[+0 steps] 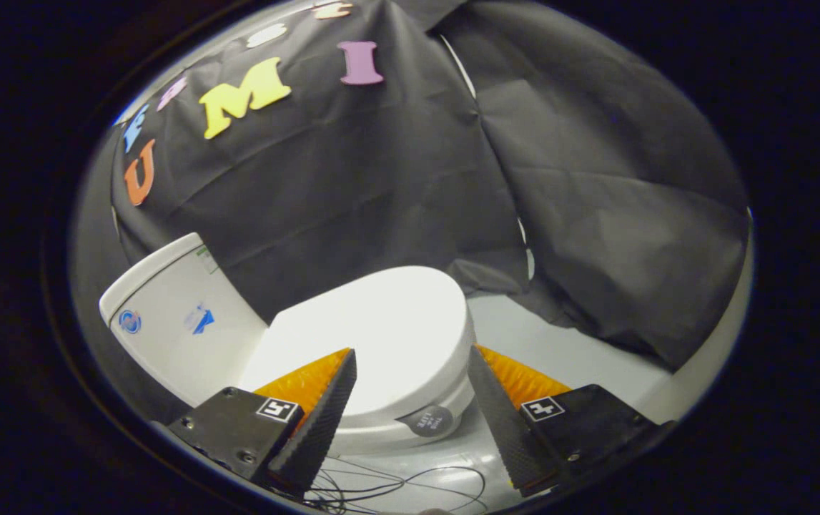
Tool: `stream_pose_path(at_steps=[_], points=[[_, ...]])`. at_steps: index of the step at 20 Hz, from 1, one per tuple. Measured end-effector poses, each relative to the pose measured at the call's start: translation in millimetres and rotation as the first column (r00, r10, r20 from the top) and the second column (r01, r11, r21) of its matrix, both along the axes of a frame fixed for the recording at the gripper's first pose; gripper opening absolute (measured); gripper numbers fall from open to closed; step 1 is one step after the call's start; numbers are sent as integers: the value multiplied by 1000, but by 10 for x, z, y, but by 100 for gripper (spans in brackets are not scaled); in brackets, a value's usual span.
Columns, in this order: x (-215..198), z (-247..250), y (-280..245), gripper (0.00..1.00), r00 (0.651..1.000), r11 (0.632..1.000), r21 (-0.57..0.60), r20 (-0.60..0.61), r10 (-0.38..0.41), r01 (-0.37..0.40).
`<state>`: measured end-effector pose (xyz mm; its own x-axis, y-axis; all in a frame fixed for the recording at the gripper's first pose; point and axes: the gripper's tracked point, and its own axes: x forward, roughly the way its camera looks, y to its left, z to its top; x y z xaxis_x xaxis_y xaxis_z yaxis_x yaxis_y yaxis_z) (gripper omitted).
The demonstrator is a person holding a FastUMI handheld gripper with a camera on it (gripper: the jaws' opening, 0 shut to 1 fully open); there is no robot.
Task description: Open the toilet lid.
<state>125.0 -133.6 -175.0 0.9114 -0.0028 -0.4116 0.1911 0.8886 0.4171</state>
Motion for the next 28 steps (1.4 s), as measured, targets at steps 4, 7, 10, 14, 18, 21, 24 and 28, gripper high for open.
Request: stream_pose_path(at_steps=[4, 7, 10, 14, 18, 21, 24, 28], points=[[-2, -406, -16, 99, 996, 980, 194, -85, -17, 33], [11, -673, 49, 99, 990, 943, 327, -142, -15, 61], [-16, -842, 107, 97, 985, 903, 423, -174, -2, 76], [-20, -972, 129, 83, 979, 831, 546, -202, 4, 109], [8, -1059, 208, 68, 977, 768, 630, -213, 27, 116], [35, -1010, 231, 58, 979, 730, 674, -199, 39, 108], [79, -985, 289, 45, 982, 704, 704, -179, 52, 91], [71, -991, 288, 28, 982, 697, 712, -178, 63, 84]])
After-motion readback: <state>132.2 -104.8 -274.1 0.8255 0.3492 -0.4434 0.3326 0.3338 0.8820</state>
